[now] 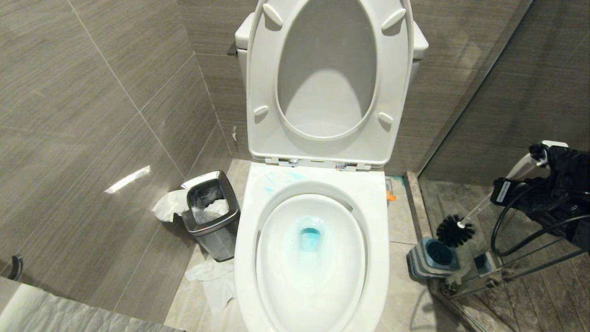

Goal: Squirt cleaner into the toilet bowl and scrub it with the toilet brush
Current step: Put the toilet brush back

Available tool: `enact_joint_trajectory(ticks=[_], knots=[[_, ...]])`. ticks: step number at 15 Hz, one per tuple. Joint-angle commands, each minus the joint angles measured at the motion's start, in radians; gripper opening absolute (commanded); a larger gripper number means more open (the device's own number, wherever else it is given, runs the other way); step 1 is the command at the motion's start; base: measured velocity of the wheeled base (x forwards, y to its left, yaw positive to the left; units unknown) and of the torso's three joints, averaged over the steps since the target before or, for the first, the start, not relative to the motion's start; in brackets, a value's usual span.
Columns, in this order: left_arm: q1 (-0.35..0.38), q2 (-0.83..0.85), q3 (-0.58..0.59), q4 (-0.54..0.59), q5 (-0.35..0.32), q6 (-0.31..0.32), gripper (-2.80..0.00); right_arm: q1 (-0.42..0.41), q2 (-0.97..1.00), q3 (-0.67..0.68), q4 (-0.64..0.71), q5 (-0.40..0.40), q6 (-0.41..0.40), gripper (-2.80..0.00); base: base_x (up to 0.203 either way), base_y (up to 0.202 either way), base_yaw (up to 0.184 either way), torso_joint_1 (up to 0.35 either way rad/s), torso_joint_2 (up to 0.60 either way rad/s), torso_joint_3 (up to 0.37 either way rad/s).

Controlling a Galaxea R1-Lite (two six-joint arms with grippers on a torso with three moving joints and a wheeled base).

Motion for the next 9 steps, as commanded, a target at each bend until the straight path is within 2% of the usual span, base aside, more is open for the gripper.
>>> enact_joint_trajectory(ticks=[1,6,9], knots=[[0.0,0.002,0.002,0.0,0.0,0.001,-2.8,-0.013,0.078,0.044,-0.047,-0.002,0.002,-2.8,0.0,0.0,0.0,0.0,0.0,0.0],[0.0,0.002,0.002,0.0,0.002,-0.001,-2.8,-0.033,0.188,0.11,-0.249,0.0,-0.002,-2.8,0.0,0.0,0.0,0.0,0.0,0.0],[0.0,0.002,0.002,0.0,0.002,-0.001,-2.8,-0.037,0.239,0.123,-0.299,-0.001,-0.002,-2.8,0.0,0.0,0.0,0.0,0.0,0.0]])
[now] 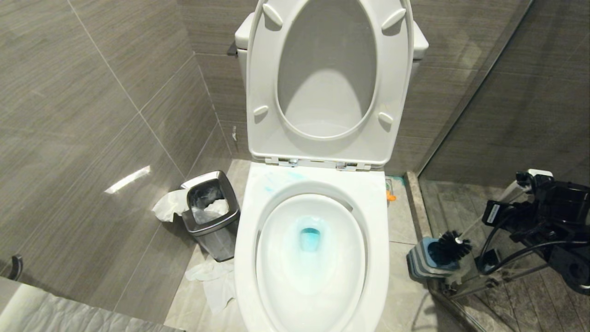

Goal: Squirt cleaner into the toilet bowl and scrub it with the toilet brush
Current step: Put the toilet brush back

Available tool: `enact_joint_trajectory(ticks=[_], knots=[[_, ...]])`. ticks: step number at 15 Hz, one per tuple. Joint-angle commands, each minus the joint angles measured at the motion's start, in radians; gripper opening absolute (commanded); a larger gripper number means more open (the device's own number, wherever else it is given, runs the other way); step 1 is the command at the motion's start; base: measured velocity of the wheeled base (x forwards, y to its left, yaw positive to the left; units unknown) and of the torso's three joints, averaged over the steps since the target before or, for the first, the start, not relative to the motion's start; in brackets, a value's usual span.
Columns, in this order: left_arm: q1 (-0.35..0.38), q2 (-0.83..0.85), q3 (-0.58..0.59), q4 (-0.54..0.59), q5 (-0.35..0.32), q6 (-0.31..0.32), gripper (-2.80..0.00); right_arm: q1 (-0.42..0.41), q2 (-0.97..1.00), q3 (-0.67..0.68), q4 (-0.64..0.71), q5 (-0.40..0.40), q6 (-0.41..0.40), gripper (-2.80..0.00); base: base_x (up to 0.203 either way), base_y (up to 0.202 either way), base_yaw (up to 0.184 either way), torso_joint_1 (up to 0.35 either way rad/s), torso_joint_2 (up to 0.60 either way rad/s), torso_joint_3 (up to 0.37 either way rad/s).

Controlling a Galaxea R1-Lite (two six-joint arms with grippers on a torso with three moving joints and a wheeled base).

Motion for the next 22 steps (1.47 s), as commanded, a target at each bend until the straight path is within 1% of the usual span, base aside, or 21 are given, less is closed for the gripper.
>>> enact_joint_trajectory(ticks=[1,5,16,22], knots=[[0.0,0.002,0.002,0.0,0.0,0.001,-2.8,-0.003,0.061,0.007,-0.029,-0.001,0.001,-2.8,0.0,0.0,0.0,0.0,0.0,0.0],[0.0,0.001,0.002,0.0,0.0,0.0,-2.8,-0.008,0.098,0.001,-0.05,0.001,0.001,-2.8,0.0,0.0,0.0,0.0,0.0,0.0],[0.0,0.002,0.002,0.0,0.002,-0.004,-2.8,-0.018,0.259,-0.026,-0.195,0.017,-0.011,-2.8,0.0,0.0,0.0,0.0,0.0,0.0],[0.0,0.002,0.002,0.0,0.001,-0.004,-2.8,-0.019,0.302,-0.028,-0.2,0.024,-0.011,-2.8,0.0,0.0,0.0,0.0,0.0,0.0]])
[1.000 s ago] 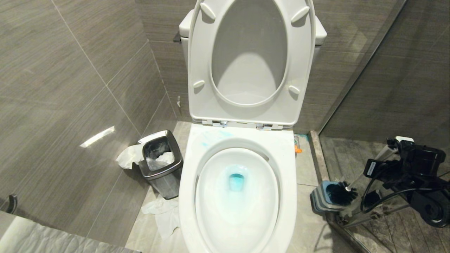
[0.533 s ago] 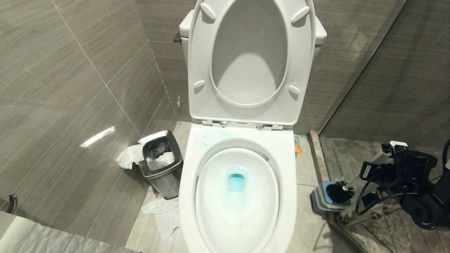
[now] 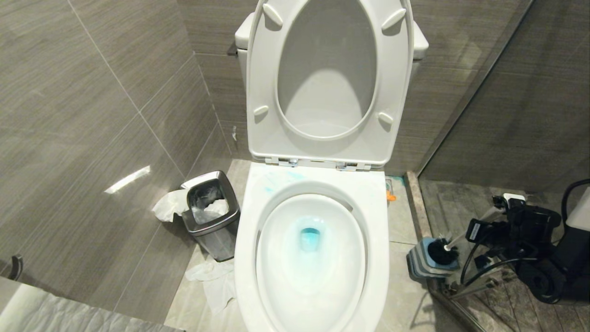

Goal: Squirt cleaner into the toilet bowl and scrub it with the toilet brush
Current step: Put the toilet brush back

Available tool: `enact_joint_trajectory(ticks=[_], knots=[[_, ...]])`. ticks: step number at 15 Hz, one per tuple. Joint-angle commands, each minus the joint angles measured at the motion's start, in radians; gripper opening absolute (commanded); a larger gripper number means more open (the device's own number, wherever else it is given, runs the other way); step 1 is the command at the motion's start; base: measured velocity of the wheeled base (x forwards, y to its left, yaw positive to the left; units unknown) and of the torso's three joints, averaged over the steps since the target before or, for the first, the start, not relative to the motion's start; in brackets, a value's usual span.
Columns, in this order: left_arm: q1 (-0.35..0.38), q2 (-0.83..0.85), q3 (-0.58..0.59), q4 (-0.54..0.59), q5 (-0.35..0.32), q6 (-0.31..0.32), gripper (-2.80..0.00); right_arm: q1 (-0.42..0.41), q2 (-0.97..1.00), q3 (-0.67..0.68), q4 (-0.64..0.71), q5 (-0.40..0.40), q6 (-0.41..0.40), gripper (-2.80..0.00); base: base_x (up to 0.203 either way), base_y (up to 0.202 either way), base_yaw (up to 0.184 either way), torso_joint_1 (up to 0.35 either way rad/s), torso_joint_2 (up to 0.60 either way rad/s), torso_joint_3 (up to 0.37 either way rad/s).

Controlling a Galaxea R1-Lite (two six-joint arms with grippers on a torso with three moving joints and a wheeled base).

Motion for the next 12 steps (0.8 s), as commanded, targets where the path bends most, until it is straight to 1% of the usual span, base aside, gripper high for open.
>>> enact_joint_trajectory(ticks=[1,3,5,8,12], knots=[[0.0,0.002,0.002,0.0,0.0,0.0,-2.8,0.0,0.022,0.0,-0.008,0.001,0.002,-2.8,0.0,0.0,0.0,0.0,0.0,0.0],[0.0,0.002,0.002,0.0,-0.001,0.0,-2.8,0.0,0.036,0.0,-0.01,0.0,-0.001,-2.8,0.0,0.0,0.0,0.0,0.0,0.0],[0.0,0.002,0.002,0.0,-0.001,0.0,-2.8,0.0,0.06,0.001,-0.043,0.0,-0.006,-2.8,0.0,0.0,0.0,0.0,0.0,0.0],[0.0,0.002,0.002,0.0,-0.001,0.0,-2.8,-0.011,0.083,0.003,-0.059,0.001,-0.047,-2.8,0.0,0.0,0.0,0.0,0.0,0.0],[0.0,0.002,0.002,0.0,-0.001,0.001,-2.8,-0.015,0.094,0.0,-0.059,0.001,-0.068,-2.8,0.0,0.0,0.0,0.0,0.0,0.0]])
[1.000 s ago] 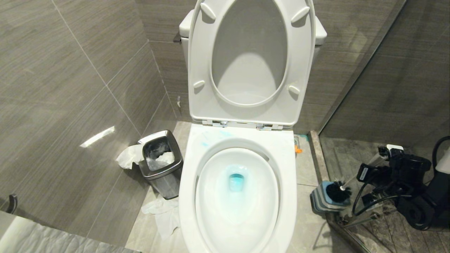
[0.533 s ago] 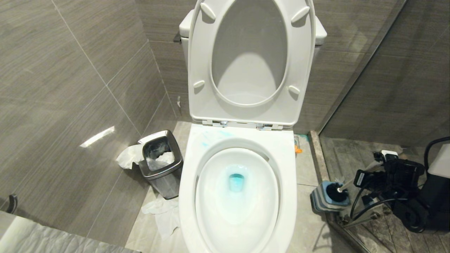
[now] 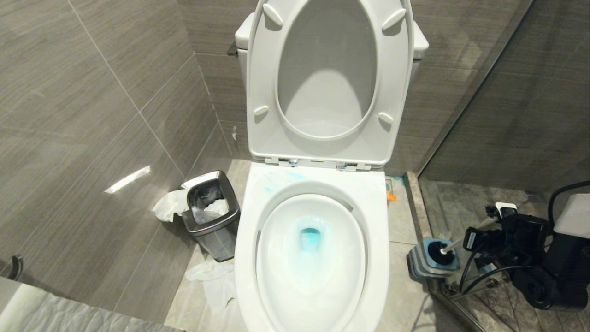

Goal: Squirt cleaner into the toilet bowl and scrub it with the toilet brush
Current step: Put the toilet brush back

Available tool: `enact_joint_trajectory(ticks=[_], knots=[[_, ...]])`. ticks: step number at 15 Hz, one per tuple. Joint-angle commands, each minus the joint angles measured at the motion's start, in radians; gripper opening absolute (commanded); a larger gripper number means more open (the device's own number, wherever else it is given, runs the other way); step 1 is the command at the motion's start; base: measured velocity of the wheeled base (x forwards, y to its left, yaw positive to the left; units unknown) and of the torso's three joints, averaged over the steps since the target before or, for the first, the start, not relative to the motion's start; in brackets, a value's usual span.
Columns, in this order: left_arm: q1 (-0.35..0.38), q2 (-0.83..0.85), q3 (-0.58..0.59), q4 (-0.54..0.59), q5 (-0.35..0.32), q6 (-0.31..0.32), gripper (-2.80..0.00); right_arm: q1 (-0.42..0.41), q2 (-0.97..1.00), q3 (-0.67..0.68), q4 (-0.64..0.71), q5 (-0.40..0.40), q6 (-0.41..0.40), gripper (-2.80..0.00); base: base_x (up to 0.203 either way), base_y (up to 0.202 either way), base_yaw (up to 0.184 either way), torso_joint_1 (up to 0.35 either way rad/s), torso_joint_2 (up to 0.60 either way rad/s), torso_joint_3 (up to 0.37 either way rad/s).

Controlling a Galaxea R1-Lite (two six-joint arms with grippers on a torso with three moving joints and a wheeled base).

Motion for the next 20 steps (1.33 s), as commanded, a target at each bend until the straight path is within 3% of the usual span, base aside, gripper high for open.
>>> enact_joint_trajectory(ticks=[1,18,19,20], knots=[[0.0,0.002,0.002,0.0,0.0,0.002,-2.8,-0.001,0.013,-0.005,-0.009,-0.001,-0.001,-2.8,0.0,0.0,0.0,0.0,0.0,0.0],[0.0,0.002,0.002,0.0,-0.002,0.005,-2.8,-0.001,0.011,-0.012,-0.026,-0.011,-0.016,-2.8,0.0,0.0,0.0,0.0,0.0,0.0],[0.0,0.002,0.002,0.0,-0.002,0.006,-2.8,-0.001,0.011,-0.012,-0.027,-0.011,-0.018,-0.24,0.0,0.0,0.0,0.0,0.0,0.0],[0.0,0.002,0.002,0.0,-0.002,0.006,-2.8,-0.001,0.008,-0.014,-0.027,-0.011,-0.018,0.0,0.0,0.0,0.0,0.0,0.0,0.0]])
